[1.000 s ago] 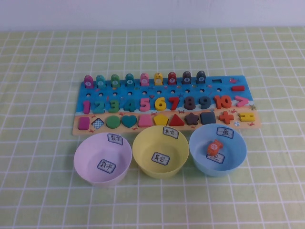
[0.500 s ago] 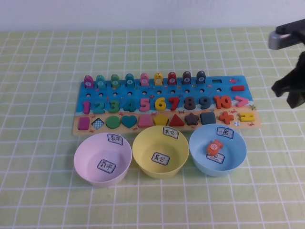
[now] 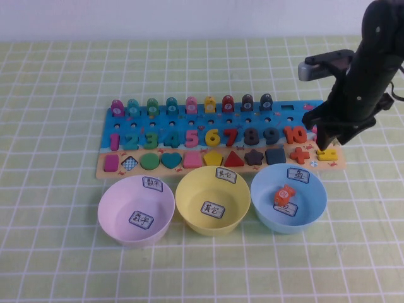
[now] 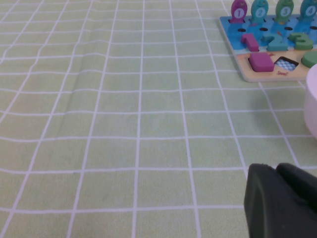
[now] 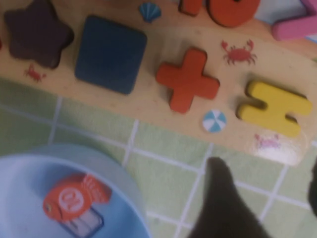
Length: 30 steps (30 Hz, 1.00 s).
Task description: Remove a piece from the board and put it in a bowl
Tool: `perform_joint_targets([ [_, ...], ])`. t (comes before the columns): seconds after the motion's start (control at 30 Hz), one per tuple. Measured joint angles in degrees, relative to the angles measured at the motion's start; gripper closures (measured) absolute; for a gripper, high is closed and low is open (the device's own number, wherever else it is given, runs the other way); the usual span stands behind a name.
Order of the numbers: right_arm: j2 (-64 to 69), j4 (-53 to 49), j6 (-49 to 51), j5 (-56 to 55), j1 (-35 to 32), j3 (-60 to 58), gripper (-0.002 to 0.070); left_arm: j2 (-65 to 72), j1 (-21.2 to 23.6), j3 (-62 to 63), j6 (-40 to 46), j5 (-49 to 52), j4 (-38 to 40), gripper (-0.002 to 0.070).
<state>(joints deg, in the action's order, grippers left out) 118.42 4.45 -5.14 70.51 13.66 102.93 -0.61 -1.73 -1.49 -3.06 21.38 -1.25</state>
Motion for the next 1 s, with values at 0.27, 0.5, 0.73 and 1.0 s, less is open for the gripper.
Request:
perform_joint_targets([
  [0.27,5.9,0.3,4.7,-0.1,0.0,4.0,0.026,0.0,0.0,0.0,0.0,0.0,0.0,0.068],
  [0.5,8.1,-1.1,6.9,-0.2,0.0,4.3,0.0257,0.0,0.0,0.0,0.0,0.0,0.0,0.068],
  [0.73,8.2,-3.6,8.3,-0.2,0.0,4.6,0.0255,0.0,0.0,0.0,0.0,0.0,0.0,0.068],
  [1.0,8.2,-3.6,9.7,-2.1,0.0,4.6,0.0255,0.0,0.0,0.0,0.0,0.0,0.0,0.068],
])
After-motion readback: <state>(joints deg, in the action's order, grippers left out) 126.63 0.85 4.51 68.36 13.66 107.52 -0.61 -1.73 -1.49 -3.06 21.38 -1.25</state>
